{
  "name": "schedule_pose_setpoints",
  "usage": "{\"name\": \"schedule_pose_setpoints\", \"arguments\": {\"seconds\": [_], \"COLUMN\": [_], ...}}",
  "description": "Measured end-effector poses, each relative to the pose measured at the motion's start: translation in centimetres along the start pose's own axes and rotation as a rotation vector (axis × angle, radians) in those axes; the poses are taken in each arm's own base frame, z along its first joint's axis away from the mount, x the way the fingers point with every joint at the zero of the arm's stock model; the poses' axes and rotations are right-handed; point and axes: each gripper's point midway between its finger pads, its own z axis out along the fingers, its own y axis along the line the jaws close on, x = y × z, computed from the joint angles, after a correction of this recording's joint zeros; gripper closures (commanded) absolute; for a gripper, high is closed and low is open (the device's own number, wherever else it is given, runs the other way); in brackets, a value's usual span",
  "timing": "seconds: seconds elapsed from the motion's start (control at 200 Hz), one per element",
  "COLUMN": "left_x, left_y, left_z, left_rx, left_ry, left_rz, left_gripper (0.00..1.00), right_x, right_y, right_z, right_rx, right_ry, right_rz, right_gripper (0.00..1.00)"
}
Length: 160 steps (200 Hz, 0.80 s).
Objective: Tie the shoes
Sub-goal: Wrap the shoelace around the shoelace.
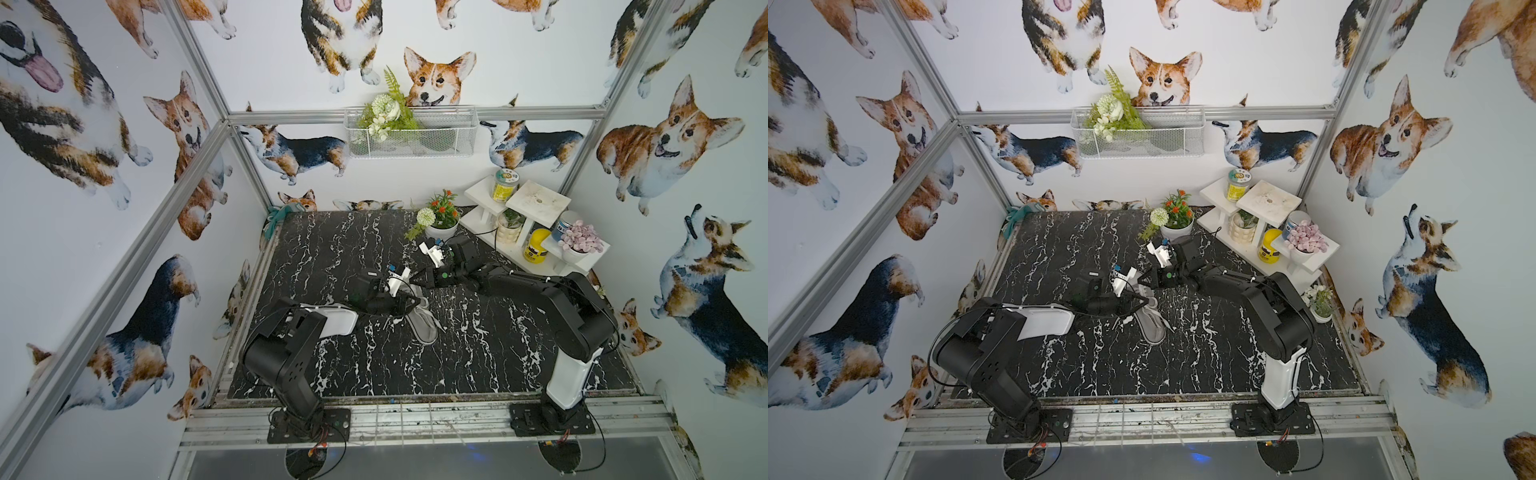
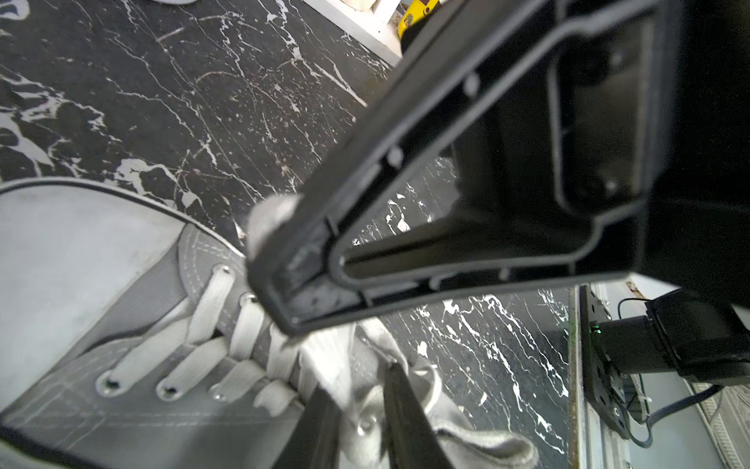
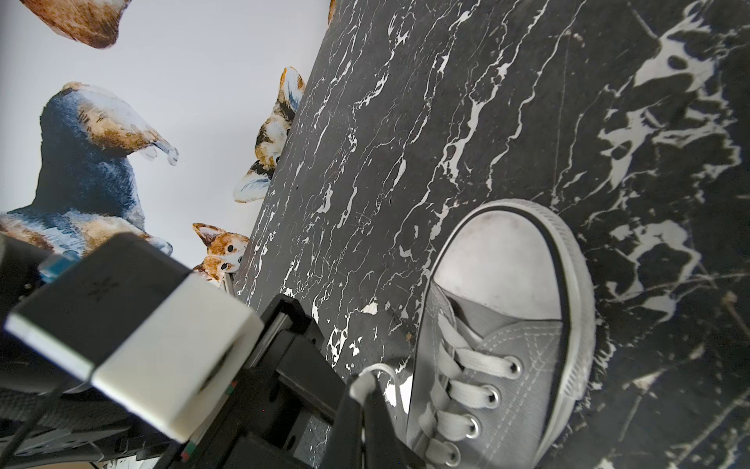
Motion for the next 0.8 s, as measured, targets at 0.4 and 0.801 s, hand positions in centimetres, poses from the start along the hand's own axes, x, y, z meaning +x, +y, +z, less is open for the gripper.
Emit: {"name": "schedule_pose_setpoints", "arguments": {"seconds": [0.4, 0.801], "left_x": [-0.2, -0.2], "left_y": [-0.1, -0.7], "left_z": [-0.1, -0.2], "left_rx": [0.010, 0.045], "left_ry": [-0.009, -0.014], "left_rz": [-0.024, -0.021], "left_gripper": [0.96, 0.70], "right_x": [0.3, 0.8], "right_y": [0.3, 1.0], "right_z": [-0.5, -1.1], "right_rx": [-0.002, -0.024], "right_ry": [-0.002, 0.005], "right_rz": [-0.025, -0.057], "right_gripper": [1.00, 1.00]}}
